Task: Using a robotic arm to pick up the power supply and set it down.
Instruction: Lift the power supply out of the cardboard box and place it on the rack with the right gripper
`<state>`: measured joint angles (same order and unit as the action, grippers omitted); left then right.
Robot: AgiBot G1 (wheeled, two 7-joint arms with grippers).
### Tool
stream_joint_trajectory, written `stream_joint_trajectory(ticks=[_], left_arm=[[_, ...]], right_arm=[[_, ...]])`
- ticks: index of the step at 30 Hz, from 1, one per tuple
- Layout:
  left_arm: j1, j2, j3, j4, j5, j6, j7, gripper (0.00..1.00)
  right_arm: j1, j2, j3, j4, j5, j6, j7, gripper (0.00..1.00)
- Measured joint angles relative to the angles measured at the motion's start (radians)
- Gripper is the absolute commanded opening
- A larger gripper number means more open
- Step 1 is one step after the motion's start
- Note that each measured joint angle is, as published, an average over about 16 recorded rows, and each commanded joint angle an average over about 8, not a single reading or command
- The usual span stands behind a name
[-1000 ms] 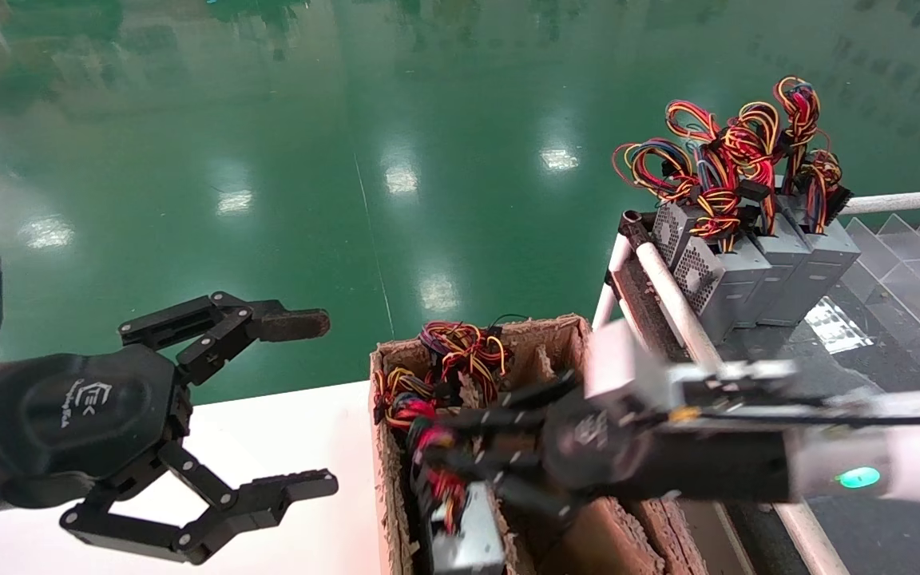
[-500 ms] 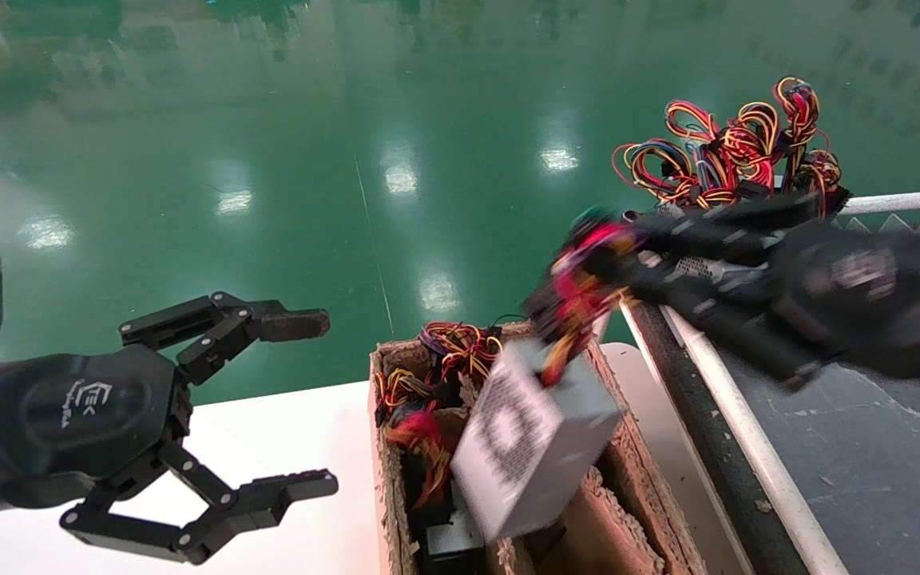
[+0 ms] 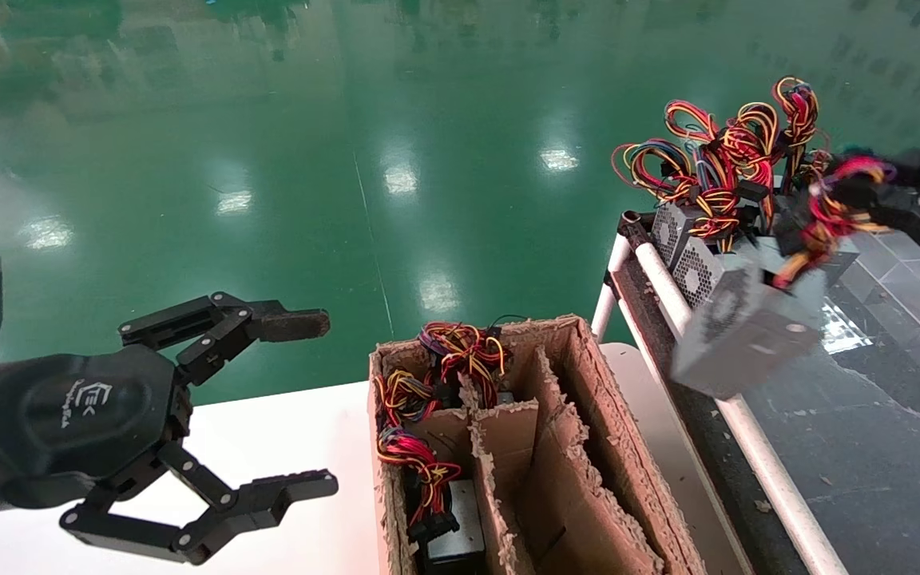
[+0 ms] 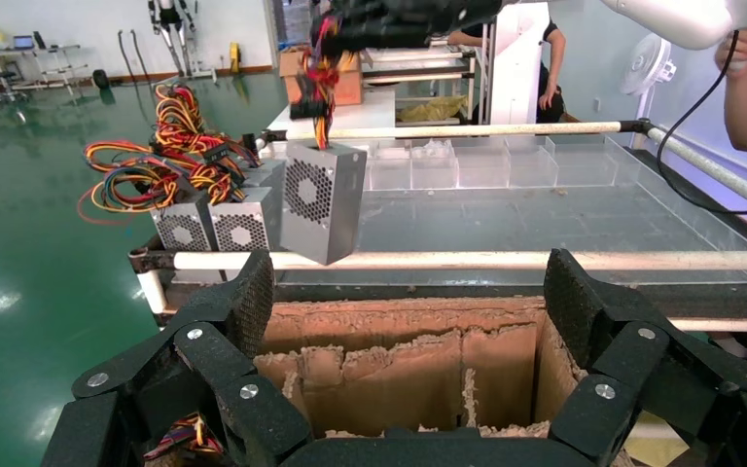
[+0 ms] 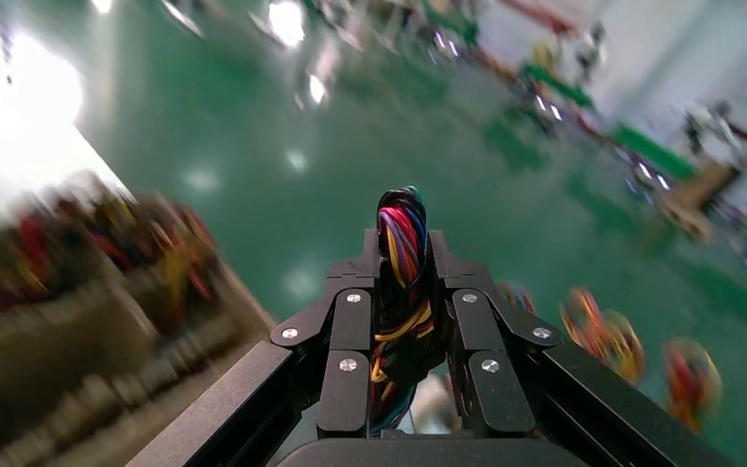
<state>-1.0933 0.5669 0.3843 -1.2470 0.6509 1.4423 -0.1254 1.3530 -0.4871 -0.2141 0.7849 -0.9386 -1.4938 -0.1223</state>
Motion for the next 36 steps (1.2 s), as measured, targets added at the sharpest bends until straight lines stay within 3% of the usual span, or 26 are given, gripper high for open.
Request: stream_joint_trajectory(ticks=[8,18,31,32,36], left_arm=[[0.000,0.000,0.000,0.000,0.000,0.000,0.000,1.00],[0.000,0.000,0.000,0.000,0.000,0.000,0.000,1.00],[0.000,0.000,0.000,0.000,0.000,0.000,0.000,1.00],[0.000,0.000,0.000,0.000,0.000,0.000,0.000,1.00],[0.000,0.000,0.000,0.000,0.000,0.000,0.000,1.00]], right_arm=[[0.100,-0.015,-0.040,-0.197,-0.108,-0.010,-0.107,0.00],[0.218,-0.095,-0.094,-0.398,-0.196,-0.037,-0.203,0.00],[0.337,-0.214,-0.140,-0.588,-0.268,0.011,-0.297,0.02],[0.344,-0.220,-0.142,-0.600,-0.272,0.016,-0.303,0.10],[0.365,-0.238,-0.149,-0.643,-0.284,0.034,-0.320,0.60]])
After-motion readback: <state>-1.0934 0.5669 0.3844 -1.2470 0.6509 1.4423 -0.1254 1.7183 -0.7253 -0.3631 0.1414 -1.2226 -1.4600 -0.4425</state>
